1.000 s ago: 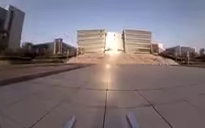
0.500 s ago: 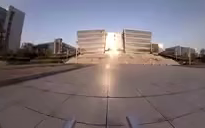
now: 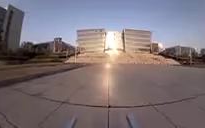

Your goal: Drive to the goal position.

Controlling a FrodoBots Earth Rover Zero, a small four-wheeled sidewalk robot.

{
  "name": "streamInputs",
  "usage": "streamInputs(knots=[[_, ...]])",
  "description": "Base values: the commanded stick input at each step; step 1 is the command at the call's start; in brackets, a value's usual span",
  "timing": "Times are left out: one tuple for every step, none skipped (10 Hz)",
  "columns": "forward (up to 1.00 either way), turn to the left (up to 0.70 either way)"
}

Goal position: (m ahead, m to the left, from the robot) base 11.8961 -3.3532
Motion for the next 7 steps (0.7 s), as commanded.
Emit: streamInputs(knots=[[0.70, 0.00], [0.70, 0.00], [0.70, 0.00], [0.70, 0.00], [0.70, 0.00], [0.70, 0.00], [0.70, 0.00]])
